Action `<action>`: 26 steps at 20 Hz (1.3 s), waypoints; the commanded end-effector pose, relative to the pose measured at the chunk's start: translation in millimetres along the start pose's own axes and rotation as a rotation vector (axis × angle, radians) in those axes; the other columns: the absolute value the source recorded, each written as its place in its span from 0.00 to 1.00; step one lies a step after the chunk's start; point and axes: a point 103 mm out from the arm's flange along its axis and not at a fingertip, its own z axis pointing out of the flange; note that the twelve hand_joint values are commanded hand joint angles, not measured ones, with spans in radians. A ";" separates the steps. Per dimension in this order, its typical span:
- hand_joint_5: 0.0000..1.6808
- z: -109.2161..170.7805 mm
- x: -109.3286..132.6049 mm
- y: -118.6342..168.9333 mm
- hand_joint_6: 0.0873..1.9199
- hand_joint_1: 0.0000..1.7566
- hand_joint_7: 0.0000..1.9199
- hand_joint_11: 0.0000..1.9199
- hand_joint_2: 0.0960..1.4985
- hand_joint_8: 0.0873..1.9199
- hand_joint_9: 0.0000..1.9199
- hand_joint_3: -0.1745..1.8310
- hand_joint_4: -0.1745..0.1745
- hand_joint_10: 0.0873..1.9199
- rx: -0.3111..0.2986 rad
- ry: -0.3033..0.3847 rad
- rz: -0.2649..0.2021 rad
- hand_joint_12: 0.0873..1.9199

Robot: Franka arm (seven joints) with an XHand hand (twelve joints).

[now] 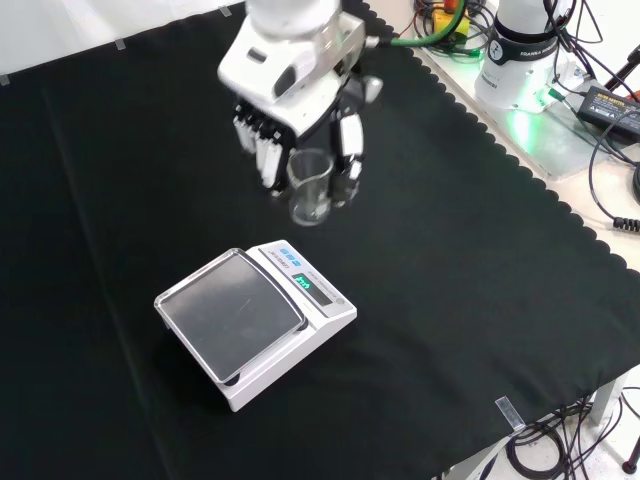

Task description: Put the beaker on the electronic balance.

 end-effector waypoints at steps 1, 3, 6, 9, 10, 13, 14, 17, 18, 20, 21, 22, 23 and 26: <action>0.70 47.2 -37.4 104.1 0.42 0.68 0.85 0.80 0.40 0.26 1.00 0.46 0.00 0.11 0.046 0.007 -0.035 0.34; 0.71 57.6 -47.9 118.6 0.42 0.68 0.85 0.80 0.40 0.26 1.00 0.46 0.00 0.11 0.059 0.016 -0.041 0.34; 0.71 70.9 -62.6 134.8 0.42 0.68 0.85 0.80 0.40 0.26 1.00 0.46 0.00 0.11 0.084 0.025 -0.039 0.34; 0.71 82.3 -75.3 144.2 0.42 0.68 0.85 0.80 0.40 0.26 1.00 0.46 0.00 0.11 0.097 0.043 -0.048 0.35; 0.71 86.0 -80.2 145.4 0.42 0.68 0.85 0.80 0.40 0.26 1.00 0.46 0.00 0.11 0.102 0.050 -0.047 0.35; 0.71 92.9 -89.3 147.8 0.42 0.68 0.85 0.80 0.40 0.26 1.00 0.46 0.00 0.11 0.130 0.045 -0.039 0.35; 0.71 95.0 -89.1 148.0 0.42 0.68 0.85 0.80 0.40 0.26 1.00 0.46 0.00 0.11 0.136 0.043 -0.040 0.35; 0.71 98.9 -89.0 144.8 0.42 0.68 0.85 0.80 0.40 0.26 1.00 0.46 0.00 0.12 0.148 0.016 -0.035 0.35; 0.71 99.5 -88.8 142.5 0.42 0.68 0.85 0.80 0.40 0.26 1.00 0.46 0.00 0.12 0.154 0.008 -0.032 0.35; 0.71 102.4 -85.5 138.6 0.42 0.68 0.85 0.80 0.40 0.26 1.00 0.46 0.00 0.12 0.165 -0.012 -0.040 0.35; 0.71 105.2 -85.5 135.6 0.42 0.68 0.85 0.80 0.40 0.26 1.00 0.46 0.00 0.12 0.176 -0.023 -0.047 0.35; 0.71 108.6 -86.2 132.4 0.42 0.68 0.85 0.80 0.40 0.26 1.00 0.46 0.00 0.12 0.183 -0.029 -0.045 0.35; 0.71 111.6 -87.9 128.7 0.42 0.68 0.85 0.80 0.40 0.26 1.00 0.46 0.00 0.12 0.183 -0.031 -0.045 0.35; 0.71 119.2 -87.5 121.0 0.42 0.68 0.85 0.80 0.40 0.26 1.00 0.46 0.00 0.12 0.181 -0.027 -0.034 0.35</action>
